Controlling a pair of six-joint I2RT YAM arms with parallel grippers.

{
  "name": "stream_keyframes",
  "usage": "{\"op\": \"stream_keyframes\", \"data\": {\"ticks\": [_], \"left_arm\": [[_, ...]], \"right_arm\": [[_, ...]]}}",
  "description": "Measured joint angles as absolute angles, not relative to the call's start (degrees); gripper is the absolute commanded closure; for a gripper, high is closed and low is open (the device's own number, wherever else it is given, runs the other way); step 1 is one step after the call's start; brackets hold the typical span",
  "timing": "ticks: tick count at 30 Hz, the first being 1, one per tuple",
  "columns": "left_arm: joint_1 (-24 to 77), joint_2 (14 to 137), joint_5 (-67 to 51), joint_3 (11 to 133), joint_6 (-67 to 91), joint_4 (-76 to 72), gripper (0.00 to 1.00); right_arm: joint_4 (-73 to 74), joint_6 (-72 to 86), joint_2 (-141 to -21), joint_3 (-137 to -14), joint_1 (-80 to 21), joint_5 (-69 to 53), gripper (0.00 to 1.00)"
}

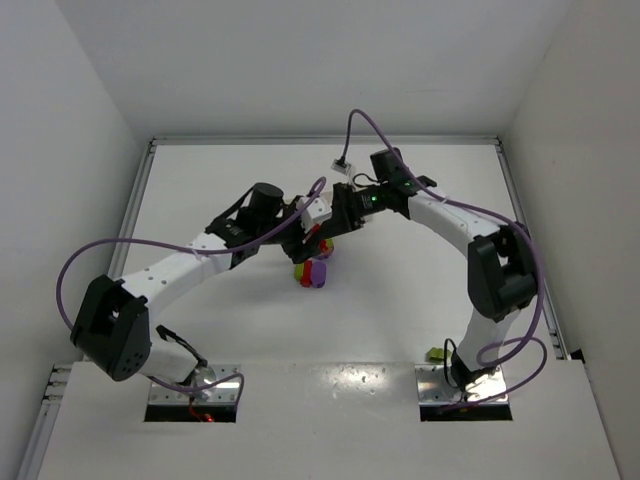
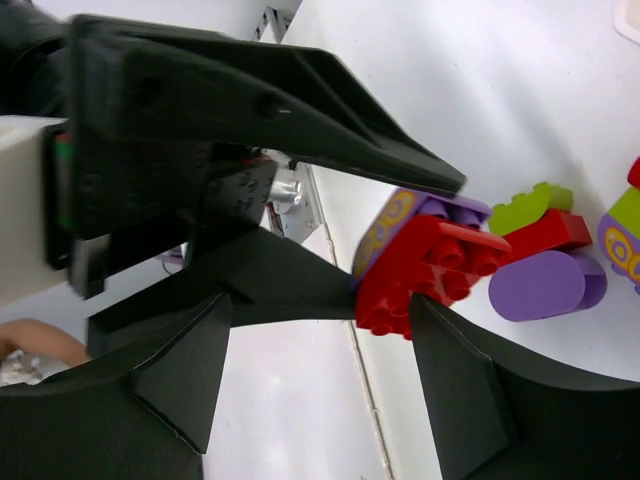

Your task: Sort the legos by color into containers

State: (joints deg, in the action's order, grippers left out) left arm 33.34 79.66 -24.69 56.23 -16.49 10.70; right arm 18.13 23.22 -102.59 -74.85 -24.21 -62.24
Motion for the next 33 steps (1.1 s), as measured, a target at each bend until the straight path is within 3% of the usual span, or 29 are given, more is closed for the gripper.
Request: {"op": "stream_keyframes", "data": {"ticks": [24, 25, 26, 29, 33], "left_arm": [[35.0, 77.6, -22.5, 58.9, -15.7, 9.3, 0.97], [35.1, 77.3, -22.5, 58.9, -15.7, 9.3, 0.97], [35.1, 77.0, -22.5, 58.9, -15.7, 9.3, 0.97], [35.3, 76.8, -22.4, 58.9, -15.8, 9.1, 0.97], [35.3, 76.8, -22.4, 58.9, -15.8, 9.5, 0.97]], "right_arm": [[14.4, 27.5, -105.5, -74.8, -21.1, -61.3, 0.25], [14.5, 27.2, -105.5, -74.8, -20.8, -61.1, 0.27], [14.6, 27.0, -105.5, -74.8, -20.5, -61.0, 0.37], [14.2, 27.4, -105.4, -74.7, -20.1, -63.3, 0.53], [12.8, 28.1, -105.4, -74.7, -20.7, -65.1, 0.56]]}}
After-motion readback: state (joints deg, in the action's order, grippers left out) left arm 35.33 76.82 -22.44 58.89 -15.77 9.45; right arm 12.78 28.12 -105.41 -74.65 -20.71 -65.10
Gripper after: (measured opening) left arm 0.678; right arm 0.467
